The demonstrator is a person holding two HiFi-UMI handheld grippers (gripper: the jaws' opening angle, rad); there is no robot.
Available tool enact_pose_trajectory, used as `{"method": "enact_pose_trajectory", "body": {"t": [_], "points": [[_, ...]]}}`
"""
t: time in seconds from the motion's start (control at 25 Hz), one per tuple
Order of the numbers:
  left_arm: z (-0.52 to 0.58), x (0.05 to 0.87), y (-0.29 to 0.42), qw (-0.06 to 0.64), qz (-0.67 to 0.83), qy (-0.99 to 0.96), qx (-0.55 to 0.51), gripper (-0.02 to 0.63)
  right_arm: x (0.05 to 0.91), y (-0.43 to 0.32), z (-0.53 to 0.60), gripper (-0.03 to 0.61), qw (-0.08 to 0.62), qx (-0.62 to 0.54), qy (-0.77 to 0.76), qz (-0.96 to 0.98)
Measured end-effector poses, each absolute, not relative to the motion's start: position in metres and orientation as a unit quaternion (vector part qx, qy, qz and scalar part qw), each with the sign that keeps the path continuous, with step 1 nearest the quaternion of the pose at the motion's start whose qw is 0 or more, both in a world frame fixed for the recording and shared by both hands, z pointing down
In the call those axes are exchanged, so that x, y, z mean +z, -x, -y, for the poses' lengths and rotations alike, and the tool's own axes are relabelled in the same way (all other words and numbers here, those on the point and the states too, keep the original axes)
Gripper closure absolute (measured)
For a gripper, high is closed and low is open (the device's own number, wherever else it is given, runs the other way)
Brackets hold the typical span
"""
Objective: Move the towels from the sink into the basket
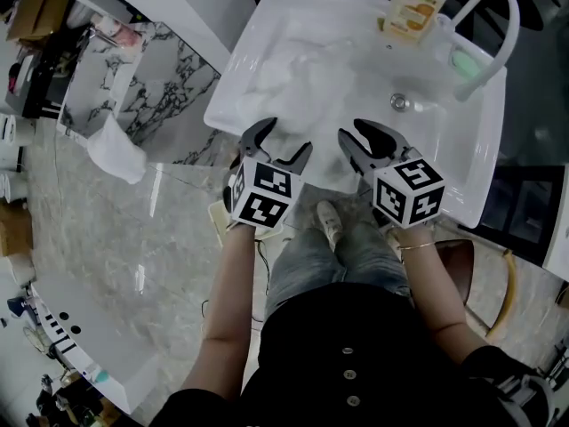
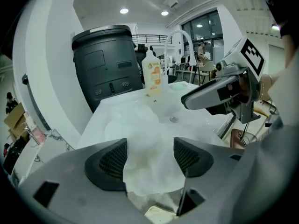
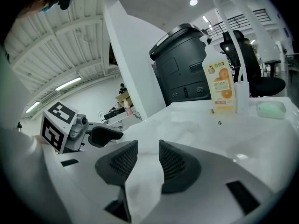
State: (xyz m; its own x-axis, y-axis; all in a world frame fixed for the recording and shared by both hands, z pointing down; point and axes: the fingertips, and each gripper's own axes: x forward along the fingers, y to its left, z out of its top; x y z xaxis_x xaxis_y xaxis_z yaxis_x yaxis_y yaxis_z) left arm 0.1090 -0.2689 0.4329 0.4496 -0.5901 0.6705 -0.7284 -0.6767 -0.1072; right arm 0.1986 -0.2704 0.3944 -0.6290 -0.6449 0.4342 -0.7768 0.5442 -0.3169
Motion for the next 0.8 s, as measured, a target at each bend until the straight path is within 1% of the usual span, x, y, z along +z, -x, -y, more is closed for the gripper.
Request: {"method": "enact_pose_trajectory", "body": {"t": [0.32,0.52,0.8], "points": [[0.256,0.46,-0.129,0.123,0.345,-0.848,0.384,0.327,0.404,-0.21,0.28,0.439,0.124,0.254,-0.42,0.862],[0.256,0.471,-0.133,0.117,0.332,-0.842,0.409,0.324,0.408,-0.209,0.283,0.443,0.112,0.261,-0.417,0.863],[0.267,0.479,-0.133,0.149,0.353,-0.842,0.381,0.331,0.408,-0.213,0.288,0.454,0.104,0.261,-0.412,0.867]]}}
